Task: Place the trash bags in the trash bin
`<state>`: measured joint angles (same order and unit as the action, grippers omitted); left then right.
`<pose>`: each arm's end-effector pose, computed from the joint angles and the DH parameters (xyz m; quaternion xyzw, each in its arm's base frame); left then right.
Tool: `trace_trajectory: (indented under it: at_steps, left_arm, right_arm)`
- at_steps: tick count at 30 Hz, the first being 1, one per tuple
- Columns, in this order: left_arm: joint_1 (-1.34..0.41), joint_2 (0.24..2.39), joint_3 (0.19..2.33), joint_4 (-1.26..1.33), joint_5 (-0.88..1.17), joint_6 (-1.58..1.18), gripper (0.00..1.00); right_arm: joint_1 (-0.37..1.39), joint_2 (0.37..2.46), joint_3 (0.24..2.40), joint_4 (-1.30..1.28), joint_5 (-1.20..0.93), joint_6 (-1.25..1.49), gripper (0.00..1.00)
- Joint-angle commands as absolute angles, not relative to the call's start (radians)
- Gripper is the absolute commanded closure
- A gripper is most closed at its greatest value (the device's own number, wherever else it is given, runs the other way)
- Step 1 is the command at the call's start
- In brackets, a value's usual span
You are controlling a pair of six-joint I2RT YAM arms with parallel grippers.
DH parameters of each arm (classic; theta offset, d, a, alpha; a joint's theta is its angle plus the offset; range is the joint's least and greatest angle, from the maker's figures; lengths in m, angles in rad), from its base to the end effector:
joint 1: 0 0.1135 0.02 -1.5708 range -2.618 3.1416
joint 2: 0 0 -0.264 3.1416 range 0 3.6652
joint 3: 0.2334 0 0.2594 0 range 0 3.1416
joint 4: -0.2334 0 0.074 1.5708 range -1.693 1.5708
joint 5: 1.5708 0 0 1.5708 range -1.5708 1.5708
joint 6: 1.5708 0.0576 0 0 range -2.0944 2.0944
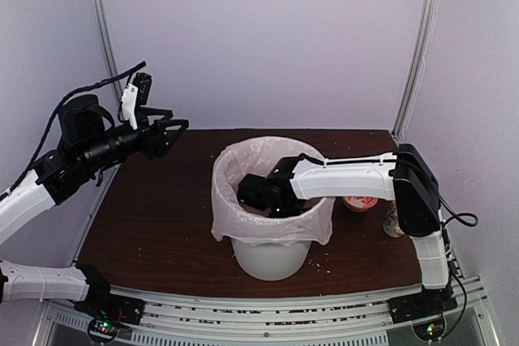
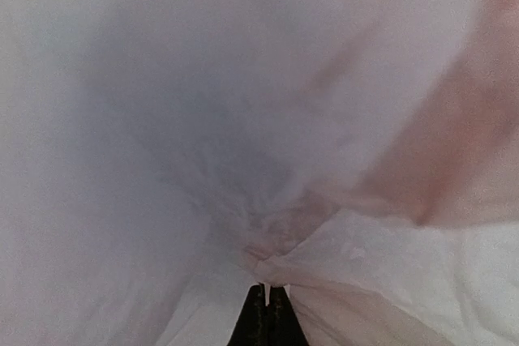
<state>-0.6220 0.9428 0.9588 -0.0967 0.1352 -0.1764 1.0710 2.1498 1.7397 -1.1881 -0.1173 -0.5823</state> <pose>0.1961 -0.1502 0.3806 0.2067 0.7051 -0.3087 0.6040 0.1936 0.3685 0.1577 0.7338 -0.6767 -0.0536 0.0274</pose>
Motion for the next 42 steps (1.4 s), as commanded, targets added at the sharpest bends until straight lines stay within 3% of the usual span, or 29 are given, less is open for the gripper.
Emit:
trace_trajectory:
  at_steps: [1, 23, 42]
  left_arm:
    - [-0.647, 0.994, 1.027, -0.064, 0.32, -0.283, 0.36]
    - [-0.794, 1.214, 1.142, -0.314, 0.204, -0.199, 0.37]
    - [-0.795, 1.23, 1.125, -0.371, 0.116, -0.183, 0.41]
  right_arm:
    - [1.088, 2.156, 1.711, -1.164, -0.054, -0.563, 1.0]
    - [1.088, 2.088, 1.719, -1.141, -0.017, -0.542, 1.0]
    - [1.069, 1.923, 1.771, -1.119, -0.135, -0.561, 1.0]
